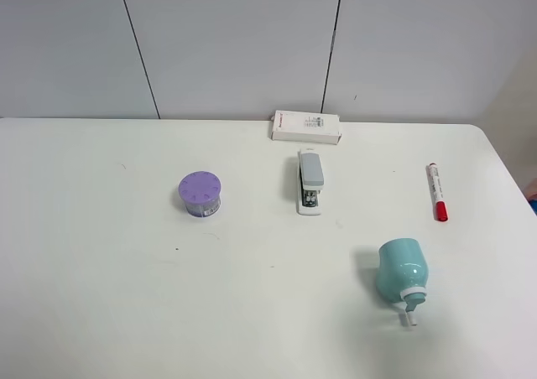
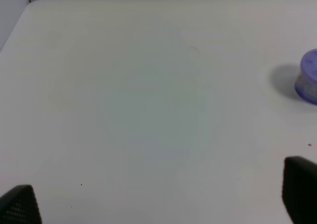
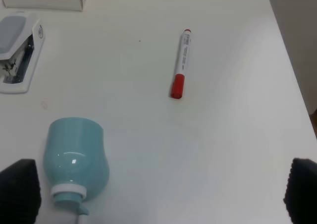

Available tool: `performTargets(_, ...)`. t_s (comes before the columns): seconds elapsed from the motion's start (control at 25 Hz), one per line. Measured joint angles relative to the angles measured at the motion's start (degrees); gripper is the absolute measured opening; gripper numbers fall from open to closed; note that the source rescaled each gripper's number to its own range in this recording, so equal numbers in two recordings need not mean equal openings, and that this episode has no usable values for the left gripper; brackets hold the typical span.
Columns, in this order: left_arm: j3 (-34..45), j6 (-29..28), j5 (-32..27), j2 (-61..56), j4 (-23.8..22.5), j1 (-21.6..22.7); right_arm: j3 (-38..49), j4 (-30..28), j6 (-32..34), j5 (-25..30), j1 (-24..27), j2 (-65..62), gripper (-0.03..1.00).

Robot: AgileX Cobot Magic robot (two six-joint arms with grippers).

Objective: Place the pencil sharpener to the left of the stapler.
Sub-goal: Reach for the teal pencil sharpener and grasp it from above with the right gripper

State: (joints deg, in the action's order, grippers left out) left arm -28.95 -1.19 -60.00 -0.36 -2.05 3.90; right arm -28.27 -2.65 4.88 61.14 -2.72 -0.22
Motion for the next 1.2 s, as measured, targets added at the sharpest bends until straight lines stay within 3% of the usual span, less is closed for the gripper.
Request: performTargets(1.2, 0.0, 0.0, 0.0, 0.0, 0.0, 0.0, 0.0, 1.0, 0.7, 0.0, 0.0, 0.0, 1.0)
